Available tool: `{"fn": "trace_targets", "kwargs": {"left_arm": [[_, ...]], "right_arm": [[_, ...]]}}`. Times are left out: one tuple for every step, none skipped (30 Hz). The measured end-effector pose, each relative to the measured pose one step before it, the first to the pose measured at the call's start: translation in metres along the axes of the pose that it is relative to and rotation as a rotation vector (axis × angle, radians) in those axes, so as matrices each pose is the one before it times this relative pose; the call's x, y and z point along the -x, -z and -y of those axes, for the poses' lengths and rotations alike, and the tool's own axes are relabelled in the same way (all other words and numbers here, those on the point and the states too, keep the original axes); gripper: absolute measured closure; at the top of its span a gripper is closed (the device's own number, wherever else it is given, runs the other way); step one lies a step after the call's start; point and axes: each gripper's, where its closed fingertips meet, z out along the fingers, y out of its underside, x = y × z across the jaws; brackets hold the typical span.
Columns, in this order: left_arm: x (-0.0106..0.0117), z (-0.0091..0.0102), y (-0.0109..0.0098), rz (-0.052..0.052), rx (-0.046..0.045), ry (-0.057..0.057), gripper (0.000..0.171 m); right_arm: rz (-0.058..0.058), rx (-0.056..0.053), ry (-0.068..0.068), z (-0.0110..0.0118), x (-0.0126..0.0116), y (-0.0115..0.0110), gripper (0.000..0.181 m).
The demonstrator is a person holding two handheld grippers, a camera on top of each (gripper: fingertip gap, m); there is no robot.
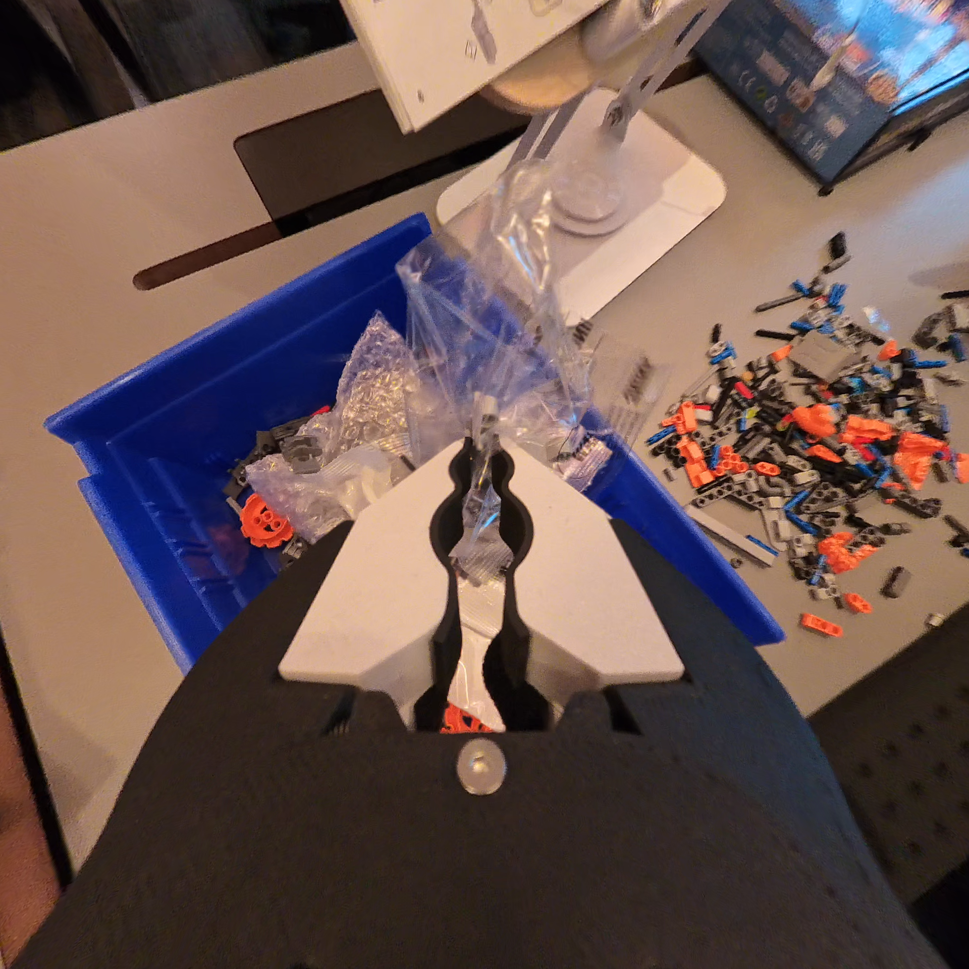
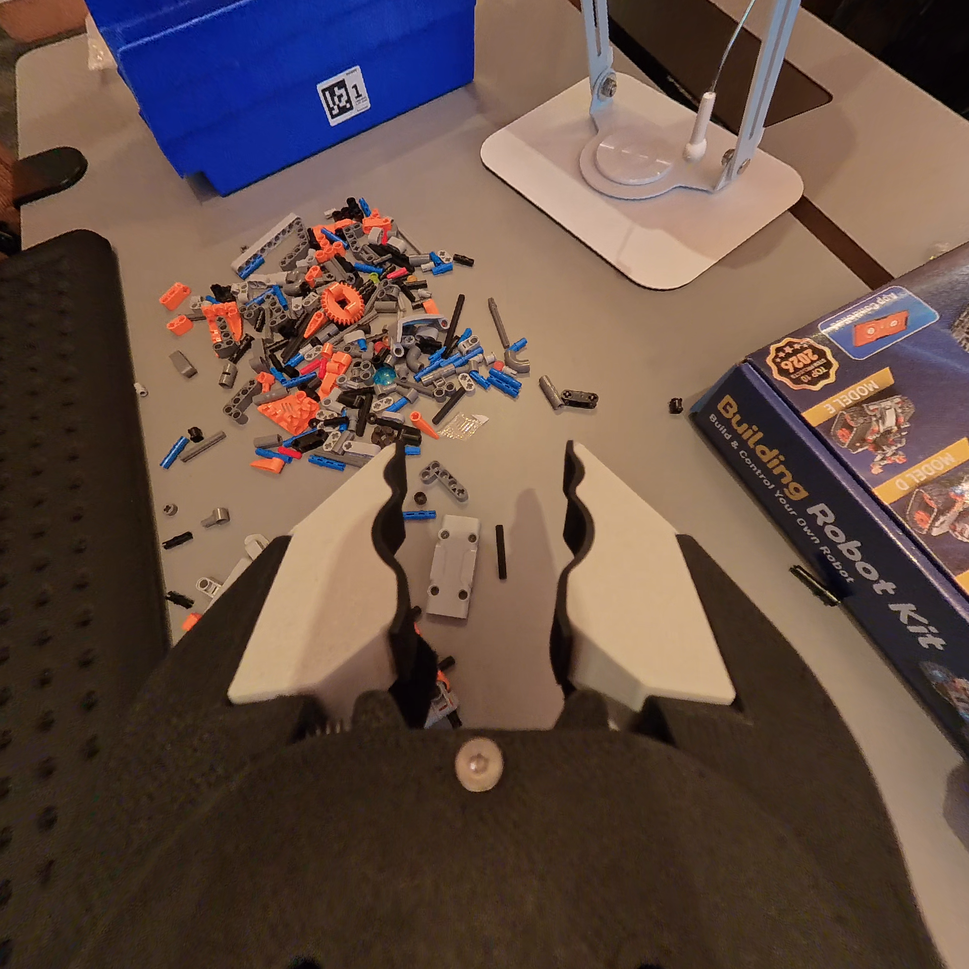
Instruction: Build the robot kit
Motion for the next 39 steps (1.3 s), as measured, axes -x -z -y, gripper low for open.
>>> {"fn": "trace_targets", "kwargs": {"left_arm": [[0.00008, -0.00200, -0.00638, 0.0174, 0.01849, -0.0116, 0.166], [-0.00189, 0.00003, -0.00548, 0.0019, 0.00573, -0.0038, 0.164], [0.00127, 0.00190, -0.00257, 0.0129, -0.00440, 0.0122, 0.162], [0.00223, 0.00449, 0.00060, 0.0132, -0.01938, 0.0115, 0.156], [0.00155, 0.00635, 0.00297, 0.0062, -0.03131, 0.0122, 0.147], [0.00213, 0.00565, 0.00437, 0.0077, -0.02515, 0.0174, 0.137], [0.00416, 0.00498, 0.00515, 0.0207, -0.01869, 0.0179, 0.125], [0.00287, 0.00490, 0.00565, 0.0138, -0.01906, 0.0058, 0.121], [0.00305, 0.00514, 0.00598, 0.0154, -0.02090, -0.0013, 0.116], [0.00377, 0.00435, 0.00633, 0.0203, -0.01523, -0.0002, 0.110], [0.00261, 0.00406, 0.00670, 0.0130, -0.01434, -0.0001, 0.107], [0.00159, 0.00505, 0.00703, 0.0080, -0.02274, -0.0002, 0.106], [0.00216, 0.00495, 0.00774, 0.0151, -0.02225, -0.0030, 0.106], [0.00194, 0.00464, 0.00813, 0.0200, -0.01926, -0.0086, 0.106], [0.00041, 0.00565, 0.00823, 0.0167, -0.02509, -0.0125, 0.107], [-0.00152, 0.00630, 0.00756, 0.0094, -0.02779, -0.0108, 0.109], [-0.00259, 0.00566, 0.00663, 0.0082, -0.02084, -0.0127, 0.109], [-0.00151, 0.00369, 0.00538, 0.0193, -0.00642, -0.0205, 0.112], [-0.00130, 0.00117, 0.00355, 0.0197, 0.00854, -0.0320, 0.117], [0.00068, -0.00150, 0.00164, 0.0235, 0.02442, -0.0288, 0.118], [0.00190, -0.00306, 0.00044, 0.0213, 0.03252, -0.0203, 0.118], [0.00190, -0.00065, 0.00063, 0.0145, 0.01317, -0.0123, 0.118], [0.00082, 0.00302, 0.00186, 0.0037, -0.01338, -0.0020, 0.118], [0.00022, 0.00402, 0.00329, -0.0008, -0.01771, 0.0069, 0.119], [0.00050, 0.00455, 0.00479, 0.0063, -0.01797, 0.0050, 0.120], [-0.00099, 0.00695, 0.00610, 0.0096, -0.03041, -0.0072, 0.122], [-0.00465, 0.00806, 0.00629, -0.0014, -0.03634, -0.0165, 0.125], [-0.00656, 0.00634, 0.00499, -0.0075, -0.02079, -0.0170, 0.127], [-0.00737, 0.00488, 0.00349, -0.0085, -0.00943, -0.0165, 0.127], [-0.00936, 0.00450, 0.00228, -0.0150, -0.00881, -0.0196, 0.127], [-0.01207, 0.00400, 0.00093, -0.0266, -0.00764, -0.0215, 0.128], [-0.01376, 0.00316, -0.00028, -0.0316, -0.00464, -0.0218, 0.129], [-0.01593, 0.00248, -0.00172, -0.0400, -0.00337, -0.0205, 0.129], [-0.02058, 0.00189, -0.00398, -0.0624, -0.00316, -0.0190, 0.129], [-0.02379, 0.00096, -0.00727, -0.0762, -0.00077, -0.0185, 0.129], [-0.02575, -0.00176, -0.01091, -0.0838, 0.01193, -0.0251, 0.130], [-0.02443, -0.00497, -0.01443, -0.0778, 0.02937, -0.0243, 0.129], [-0.02089, -0.00559, -0.01713, -0.0614, 0.03189, -0.0248, 0.130], [-0.01928, -0.00652, -0.01872, -0.0555, 0.03797, -0.0377, 0.128]], "right_arm": [[0.0034, 0.0014, 0.0026, -0.00006, 0.00113, -0.00086, 0.122], [0.0043, 0.0018, 0.0034, 0.00006, 0.00143, -0.00078, 0.121], [0.0004, 0.0031, 0.0039, -0.00014, 0.00104, -0.00067, 0.119], [-0.0044, 0.0028, 0.0038, -0.00003, 0.00017, -0.00057, 0.119], [-0.0040, 0.0020, 0.0033, -0.00017, 0.00020, -0.00044, 0.119], [-0.0029, 0.0027, 0.0034, -0.00032, 0.00015, -0.00047, 0.119], [-0.0029, 0.0046, 0.0034, -0.00051, -0.00002, -0.00057, 0.119], [-0.0023, 0.0059, 0.0033, -0.00070, -0.00009, -0.00078, 0.119], [-0.0002, 0.0060, 0.0039, -0.00071, 0.00039, -0.00111, 0.119], [0.0000, 0.0069, 0.0045, -0.00073, 0.00053, -0.00133, 0.120], [-0.0017, 0.0082, 0.0052, -0.00084, 0.00059, -0.00149, 0.121], [-0.0012, 0.0077, 0.0070, -0.00052, 0.00088, -0.00166, 0.122], [-0.0008, 0.0041, 0.0095, 0.00015, 0.00146, -0.00164, 0.125], [0.0026, 0.0041, 0.0091, 0.00051, 0.00212, -0.00173, 0.127], [0.0047, 0.0048, 0.0073, 0.00057, 0.00236, -0.00199, 0.129], [0.0082, 0.0037, 0.0060, 0.00087, 0.00286, -0.00237, 0.132], [0.0127, 0.0031, 0.0059, 0.00120, 0.00365, -0.00300, 0.134], [0.0132, 0.0070, 0.0071, 0.00087, 0.00378, -0.00374, 0.136], [0.0081, 0.0112, 0.0087, 0.00028, 0.00310, -0.00388, 0.137], [0.0057, 0.0120, 0.0088, 0.00024, 0.00271, -0.00396, 0.139], [0.0056, 0.0096, 0.0075, 0.00087, 0.00275, -0.00392, 0.140], [0.0045, 0.0066, 0.0064, 0.00151, 0.00273, -0.00371, 0.140], [0.0024, 0.0070, 0.0055, 0.00167, 0.00206, -0.00341, 0.140], [-0.0016, 0.0083, 0.0062, 0.00155, 0.00122, -0.00289, 0.141], [-0.0067, 0.0063, 0.0044, 0.00172, -0.00032, -0.00226, 0.141], [-0.0036, 0.0016, 0.0005, 0.00216, -0.00055, -0.00190, 0.143], [0.0041, -0.0023, -0.0030, 0.00252, 0.00015, -0.00170, 0.144], [0.0091, -0.0041, -0.0057, 0.00273, 0.00075, -0.00205, 0.145], [0.0120, -0.0034, -0.0050, 0.00253, 0.00142, -0.00262, 0.146], [0.0125, -0.0001, -0.0014, 0.00213, 0.00194, -0.00322, 0.147], [0.0103, 0.0046, 0.0020, 0.00135, 0.00206, -0.00395, 0.147], [0.0066, 0.0077, 0.0041, 0.00082, 0.00195, -0.00408, 0.147], [0.0060, 0.0074, 0.0049, 0.00060, 0.00224, -0.00382, 0.147], [0.0062, 0.0057, 0.0051, 0.00052, 0.00233, -0.00316, 0.147], [0.0034, 0.0036, 0.0050, 0.00014, 0.00201, -0.00219, 0.147], [0.0007, 0.0023, 0.0031, -0.00029, 0.00116, -0.00121, 0.147], [0.0006, 0.0011, 0.0003, -0.00088, 0.00064, -0.00022, 0.147], [-0.0004, -0.0025, -0.0027, -0.00092, -0.00019, 0.00053, 0.147], [0.0011, -0.0064, -0.0062, -0.00078, -0.00034, 0.00112, 0.147]]}}
